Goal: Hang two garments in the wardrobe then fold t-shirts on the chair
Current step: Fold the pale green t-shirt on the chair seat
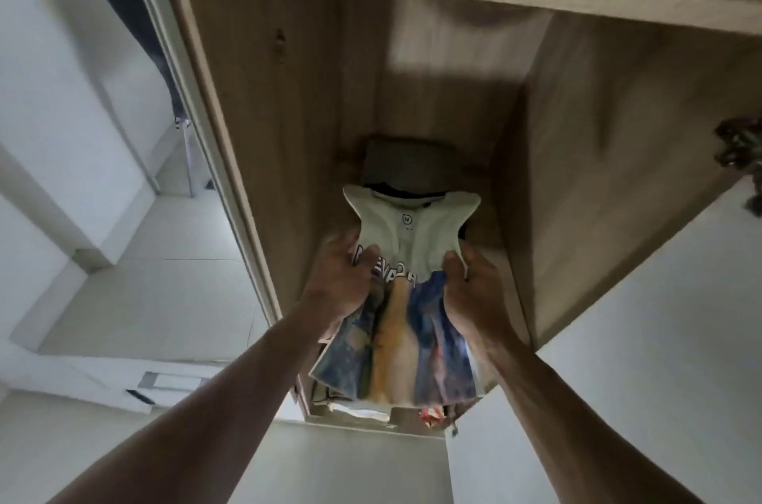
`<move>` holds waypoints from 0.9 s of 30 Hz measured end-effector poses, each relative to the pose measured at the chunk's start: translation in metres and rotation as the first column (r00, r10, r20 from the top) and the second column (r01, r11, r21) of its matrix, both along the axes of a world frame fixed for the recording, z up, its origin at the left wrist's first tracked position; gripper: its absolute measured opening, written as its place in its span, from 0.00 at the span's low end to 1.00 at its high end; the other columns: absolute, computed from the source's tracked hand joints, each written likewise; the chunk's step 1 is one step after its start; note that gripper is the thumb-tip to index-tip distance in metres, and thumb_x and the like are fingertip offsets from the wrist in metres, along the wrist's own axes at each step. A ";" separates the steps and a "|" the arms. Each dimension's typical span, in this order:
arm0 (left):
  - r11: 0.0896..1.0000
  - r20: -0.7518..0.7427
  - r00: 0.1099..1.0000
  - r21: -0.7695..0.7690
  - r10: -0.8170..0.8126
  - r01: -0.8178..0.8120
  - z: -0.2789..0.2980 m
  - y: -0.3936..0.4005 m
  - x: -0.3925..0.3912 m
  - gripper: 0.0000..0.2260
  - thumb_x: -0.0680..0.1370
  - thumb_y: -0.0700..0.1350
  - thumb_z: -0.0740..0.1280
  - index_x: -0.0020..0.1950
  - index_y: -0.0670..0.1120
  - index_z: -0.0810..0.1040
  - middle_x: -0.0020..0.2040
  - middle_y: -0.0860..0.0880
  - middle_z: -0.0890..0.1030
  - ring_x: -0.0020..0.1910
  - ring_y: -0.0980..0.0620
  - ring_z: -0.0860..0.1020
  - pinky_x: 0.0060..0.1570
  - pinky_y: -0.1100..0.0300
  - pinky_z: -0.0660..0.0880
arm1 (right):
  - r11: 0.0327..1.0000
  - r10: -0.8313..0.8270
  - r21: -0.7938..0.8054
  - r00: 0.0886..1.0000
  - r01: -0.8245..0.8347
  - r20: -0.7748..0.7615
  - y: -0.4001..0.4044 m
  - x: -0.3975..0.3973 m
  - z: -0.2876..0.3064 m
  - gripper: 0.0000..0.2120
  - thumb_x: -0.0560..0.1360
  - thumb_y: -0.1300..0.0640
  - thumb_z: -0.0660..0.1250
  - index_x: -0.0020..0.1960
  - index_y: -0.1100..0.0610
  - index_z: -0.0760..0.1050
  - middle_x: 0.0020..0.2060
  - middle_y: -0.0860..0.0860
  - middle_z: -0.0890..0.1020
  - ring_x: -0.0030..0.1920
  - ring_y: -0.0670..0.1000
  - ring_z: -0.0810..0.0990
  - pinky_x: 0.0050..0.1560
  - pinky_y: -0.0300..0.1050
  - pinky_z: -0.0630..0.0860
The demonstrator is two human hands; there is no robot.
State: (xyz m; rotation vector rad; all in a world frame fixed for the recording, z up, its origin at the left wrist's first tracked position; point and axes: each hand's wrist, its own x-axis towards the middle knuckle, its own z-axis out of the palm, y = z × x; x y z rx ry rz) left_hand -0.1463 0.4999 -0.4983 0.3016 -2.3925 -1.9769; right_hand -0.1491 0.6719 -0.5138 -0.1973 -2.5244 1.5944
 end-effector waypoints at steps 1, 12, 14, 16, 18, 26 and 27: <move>1.000 -0.005 1.000 0.021 -0.004 0.004 -0.006 0.006 -0.020 0.11 0.83 0.42 0.64 0.55 0.59 0.78 0.41 0.53 0.82 0.34 0.64 0.79 0.36 0.71 0.74 | 1.000 -0.004 0.002 1.000 0.004 -0.012 0.005 -0.022 -0.008 0.15 0.85 0.55 0.56 0.66 0.58 0.77 0.54 0.56 0.84 0.54 0.56 0.82 0.57 0.52 0.77; 1.000 -0.030 0.999 0.001 0.020 -0.020 -0.066 0.031 -0.156 0.15 0.82 0.42 0.66 0.69 0.50 0.76 0.56 0.49 0.83 0.50 0.52 0.81 0.53 0.55 0.79 | 0.998 -0.001 -0.069 1.000 -0.001 -0.024 0.030 -0.154 -0.059 0.15 0.85 0.58 0.57 0.68 0.56 0.76 0.52 0.52 0.80 0.51 0.52 0.79 0.50 0.42 0.72; 1.000 -0.014 1.000 0.011 0.021 -0.021 -0.079 0.031 -0.166 0.15 0.82 0.41 0.66 0.69 0.47 0.76 0.61 0.47 0.82 0.56 0.49 0.80 0.58 0.53 0.77 | 0.997 -0.001 -0.078 1.000 0.001 -0.005 0.033 -0.167 -0.077 0.14 0.85 0.58 0.57 0.66 0.57 0.76 0.48 0.54 0.80 0.48 0.54 0.79 0.46 0.44 0.72; 0.999 0.010 1.000 0.038 0.025 -0.025 -0.092 0.033 -0.169 0.14 0.82 0.40 0.65 0.69 0.46 0.76 0.59 0.47 0.82 0.52 0.51 0.81 0.55 0.55 0.78 | 0.996 0.002 -0.085 1.000 0.000 0.026 0.036 -0.172 -0.093 0.14 0.85 0.57 0.57 0.66 0.60 0.75 0.45 0.53 0.78 0.46 0.54 0.77 0.44 0.45 0.71; 0.997 0.033 0.999 0.062 0.036 -0.038 -0.102 0.033 -0.169 0.14 0.82 0.40 0.65 0.68 0.48 0.77 0.52 0.49 0.82 0.41 0.57 0.82 0.48 0.58 0.78 | 0.995 -0.003 -0.097 0.999 0.008 0.048 0.039 -0.176 -0.108 0.16 0.84 0.56 0.58 0.68 0.59 0.75 0.51 0.55 0.80 0.50 0.54 0.78 0.50 0.47 0.74; 0.974 0.163 0.982 0.193 0.091 -0.122 -0.100 0.021 -0.168 0.11 0.82 0.41 0.66 0.63 0.48 0.78 0.49 0.48 0.84 0.42 0.49 0.82 0.45 0.56 0.81 | 0.988 -0.019 -0.148 0.994 0.034 0.105 0.043 -0.179 -0.117 0.19 0.82 0.51 0.59 0.69 0.58 0.74 0.61 0.60 0.81 0.53 0.56 0.82 0.56 0.53 0.79; 0.981 0.192 0.976 0.143 0.106 -0.135 -0.104 0.019 -0.167 0.09 0.82 0.45 0.67 0.61 0.48 0.79 0.50 0.47 0.84 0.42 0.48 0.82 0.45 0.56 0.81 | 0.989 -0.021 -0.144 0.992 0.039 0.125 0.044 -0.177 -0.119 0.21 0.81 0.47 0.59 0.69 0.58 0.74 0.59 0.60 0.82 0.50 0.56 0.81 0.53 0.53 0.79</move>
